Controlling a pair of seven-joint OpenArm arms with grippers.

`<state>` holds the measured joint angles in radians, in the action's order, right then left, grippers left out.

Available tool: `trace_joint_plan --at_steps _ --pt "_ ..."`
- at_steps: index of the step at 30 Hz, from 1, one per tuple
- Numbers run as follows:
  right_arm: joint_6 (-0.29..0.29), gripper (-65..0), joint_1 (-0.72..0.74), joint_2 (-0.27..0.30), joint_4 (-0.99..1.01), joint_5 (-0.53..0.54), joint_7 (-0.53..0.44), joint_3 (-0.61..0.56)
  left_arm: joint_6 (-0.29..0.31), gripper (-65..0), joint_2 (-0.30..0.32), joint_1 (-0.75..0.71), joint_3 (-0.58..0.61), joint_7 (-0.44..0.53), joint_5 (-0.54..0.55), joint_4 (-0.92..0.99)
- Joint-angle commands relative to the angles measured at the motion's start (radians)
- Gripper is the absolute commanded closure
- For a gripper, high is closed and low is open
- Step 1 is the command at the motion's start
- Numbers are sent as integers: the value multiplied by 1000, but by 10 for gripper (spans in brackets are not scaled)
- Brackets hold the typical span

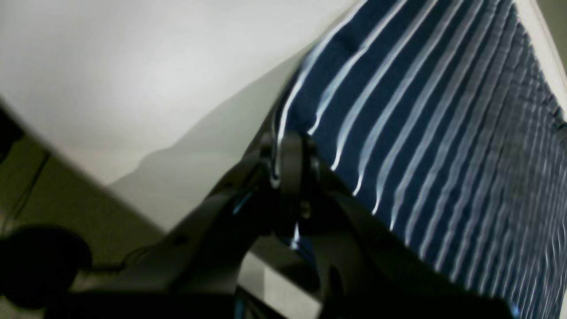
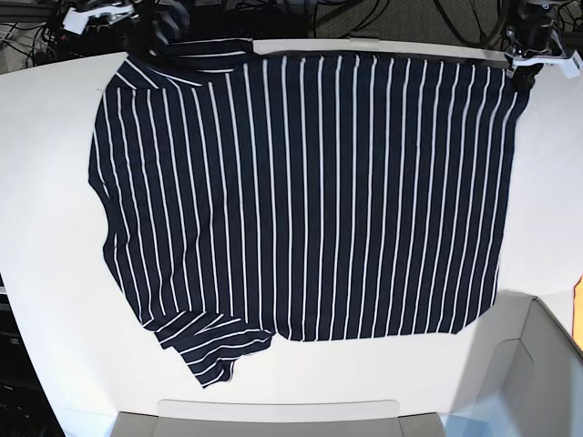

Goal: Fold the T-shirt properly
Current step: 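Pull the gripped shirt edge toward the robot with both grippers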

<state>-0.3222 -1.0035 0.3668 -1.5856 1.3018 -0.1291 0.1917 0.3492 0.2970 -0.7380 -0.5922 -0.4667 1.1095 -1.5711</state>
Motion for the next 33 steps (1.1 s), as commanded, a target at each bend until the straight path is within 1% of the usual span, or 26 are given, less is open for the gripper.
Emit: trace_joint_plan --at_steps 1,6,8,10,13,16,18,19,20,21,23,26,30,31,33 --pt "-21 0 -28 -2 -34 -21 -20 32 21 0 14 -22 -10 19 10 -19" --pt "-19 0 -41 -90 -104 -147 -13 88 31 0 26 -36 -31 18 7 -21" --pt "-15 0 -39 -124 -129 -202 -11 96 31 0 49 -33 -51 -13 7 -21" --pt "-13 0 -36 -150 -144 -235 -11 102 31 0 66 -30 -79 -53 7 -21" --pt "-12 0 -28 -170 -170 -258 -11 105 27 0 78 -1 -131 -125 7 -21" --pt "-7 0 -4 -165 -177 -264 -10 102 24 0 80 77 -177 -217 4 -19" --pt "33 0 25 -142 -175 -265 -1 98 23 0 74 120 -193 -263 -15 -19" --pt "65 0 39 -121 -177 -265 32 98 23 0 66 145 -199 -295 -29 -19" --pt "93 0 54 -98 -183 -265 84 101 21 0 54 169 -208 -324 -44 -19" --pt "117 0 77 -74 -192 -264 131 104 6 0 44 196 -220 -350 -64 -19" --pt "142 0 119 -55 -193 -264 188 105 -37 0 28 242 -234 -386 -104 -19" --pt "145 0 177 -48 -195 -265 257 137 -72 0 17 317 -236 -427 -164 -21" --pt "145 0 254 -48 -200 -265 378 197 -78 0 15 364 -234 -455 -171 -21" --pt "145 0 274 -48 -200 -265 412 213 -91 0 15 374 -234 -455 -171 -21" --pt "145 0 317 -48 -198 -267 486 246 -144 0 15 397 -232 -455 -171 -21"
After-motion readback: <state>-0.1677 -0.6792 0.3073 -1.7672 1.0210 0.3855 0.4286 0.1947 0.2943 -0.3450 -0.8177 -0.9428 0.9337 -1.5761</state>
